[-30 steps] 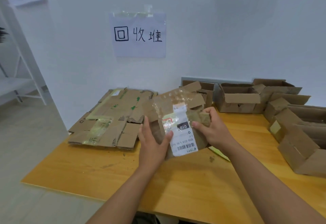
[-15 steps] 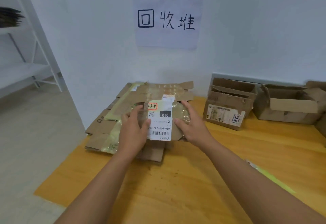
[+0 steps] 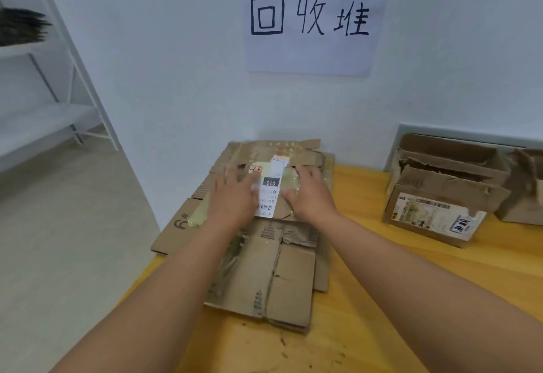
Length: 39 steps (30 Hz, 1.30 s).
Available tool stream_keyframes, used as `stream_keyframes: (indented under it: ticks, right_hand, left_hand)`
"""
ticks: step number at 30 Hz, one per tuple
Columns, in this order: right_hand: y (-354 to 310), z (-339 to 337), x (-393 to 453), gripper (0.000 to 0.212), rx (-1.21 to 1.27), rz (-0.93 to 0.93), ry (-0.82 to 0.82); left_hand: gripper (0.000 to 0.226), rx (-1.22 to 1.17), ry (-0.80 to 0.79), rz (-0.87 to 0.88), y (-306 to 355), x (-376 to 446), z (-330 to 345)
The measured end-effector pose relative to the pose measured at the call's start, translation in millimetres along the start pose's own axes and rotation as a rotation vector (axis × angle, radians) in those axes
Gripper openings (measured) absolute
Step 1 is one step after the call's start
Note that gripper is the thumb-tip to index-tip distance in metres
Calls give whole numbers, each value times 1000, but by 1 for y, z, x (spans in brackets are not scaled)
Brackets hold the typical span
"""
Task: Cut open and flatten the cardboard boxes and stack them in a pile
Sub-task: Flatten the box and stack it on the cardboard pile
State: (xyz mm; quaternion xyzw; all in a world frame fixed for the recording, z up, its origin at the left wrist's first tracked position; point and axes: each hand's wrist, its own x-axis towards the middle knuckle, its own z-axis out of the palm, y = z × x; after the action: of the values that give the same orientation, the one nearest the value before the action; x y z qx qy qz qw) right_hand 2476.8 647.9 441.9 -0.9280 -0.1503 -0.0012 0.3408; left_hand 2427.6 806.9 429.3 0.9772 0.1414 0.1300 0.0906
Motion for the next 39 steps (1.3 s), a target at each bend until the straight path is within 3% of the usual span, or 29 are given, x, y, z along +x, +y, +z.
stream_keyframes:
  ticks: [3, 6, 9, 14, 19, 29, 35, 39]
  right_hand:
    - [6, 6, 2, 64, -296, 41, 35]
    - [4, 4, 8, 65, -388, -71, 78]
    - [5, 4, 21, 58, -453, -209, -56]
    - [11, 3, 31, 62, -330, -167, -284]
    - [14, 13, 9, 73, -380, -196, -258]
    - [32, 19, 9, 73, -485, -164, -413]
    - [29, 16, 9, 73, -486, -147, -418]
    - [23, 7, -1, 62, -413, -165, -260]
  left_hand:
    - [48, -66, -89, 68, 0, 0, 18]
    - [49, -161, -120, 50, -1, 2, 25]
    - [49, -207, -158, 19, -2, 6, 21]
    - [50, -178, -177, 44, 4, 6, 7]
    - [50, -178, -97, 91, -5, 1, 13]
    - [56, -14, -316, 63, -1, -4, 34]
    - [56, -36, -355, 56, 0, -3, 27]
    - [57, -49, -258, 67, 4, -5, 15]
